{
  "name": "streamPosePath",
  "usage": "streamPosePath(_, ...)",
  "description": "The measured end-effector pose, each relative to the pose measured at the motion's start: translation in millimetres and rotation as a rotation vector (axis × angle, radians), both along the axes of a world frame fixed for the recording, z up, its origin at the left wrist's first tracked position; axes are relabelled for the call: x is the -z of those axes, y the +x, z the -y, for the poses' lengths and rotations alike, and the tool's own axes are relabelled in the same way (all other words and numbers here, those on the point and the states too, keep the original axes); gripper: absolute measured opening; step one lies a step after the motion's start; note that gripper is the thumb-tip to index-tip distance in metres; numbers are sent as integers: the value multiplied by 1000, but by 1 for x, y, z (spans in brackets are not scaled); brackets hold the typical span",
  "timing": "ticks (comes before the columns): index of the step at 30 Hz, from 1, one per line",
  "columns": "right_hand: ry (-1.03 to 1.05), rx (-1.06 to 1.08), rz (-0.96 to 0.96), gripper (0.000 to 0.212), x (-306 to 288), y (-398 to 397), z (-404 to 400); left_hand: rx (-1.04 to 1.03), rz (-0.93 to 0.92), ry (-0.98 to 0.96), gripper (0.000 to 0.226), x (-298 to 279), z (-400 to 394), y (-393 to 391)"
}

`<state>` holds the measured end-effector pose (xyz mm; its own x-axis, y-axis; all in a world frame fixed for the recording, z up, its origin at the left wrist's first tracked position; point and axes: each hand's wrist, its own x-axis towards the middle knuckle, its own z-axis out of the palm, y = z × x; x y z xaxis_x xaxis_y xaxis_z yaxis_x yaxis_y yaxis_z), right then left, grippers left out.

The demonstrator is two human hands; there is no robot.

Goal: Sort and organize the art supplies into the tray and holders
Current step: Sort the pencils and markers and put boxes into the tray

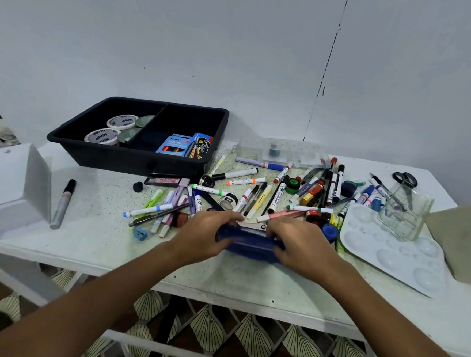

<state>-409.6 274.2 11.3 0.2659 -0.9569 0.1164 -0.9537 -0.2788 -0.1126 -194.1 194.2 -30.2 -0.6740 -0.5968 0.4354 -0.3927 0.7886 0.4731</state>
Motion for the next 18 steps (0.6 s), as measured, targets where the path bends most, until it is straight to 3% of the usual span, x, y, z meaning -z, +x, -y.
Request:
streamPosePath(3,-160,-57,33,19,16,0,-3,84,-13,-187,18,9,-3,2)
streamPosePath(7,-352,-129,7,47,34,-1,-10,119,-4,-310,13,23,-7,4)
streamPosePath(10,-367,-134,41,58,54,2,-18,148,17,-299,10,33,-11,6)
streamPosePath(15,-309,-150,82,23,79,-9,-23,159,89,-279,18,45,-18,7)
streamPosePath(18,-211,-140,113,44,75,-14,-21,125,134,-282,31,46,-17,7)
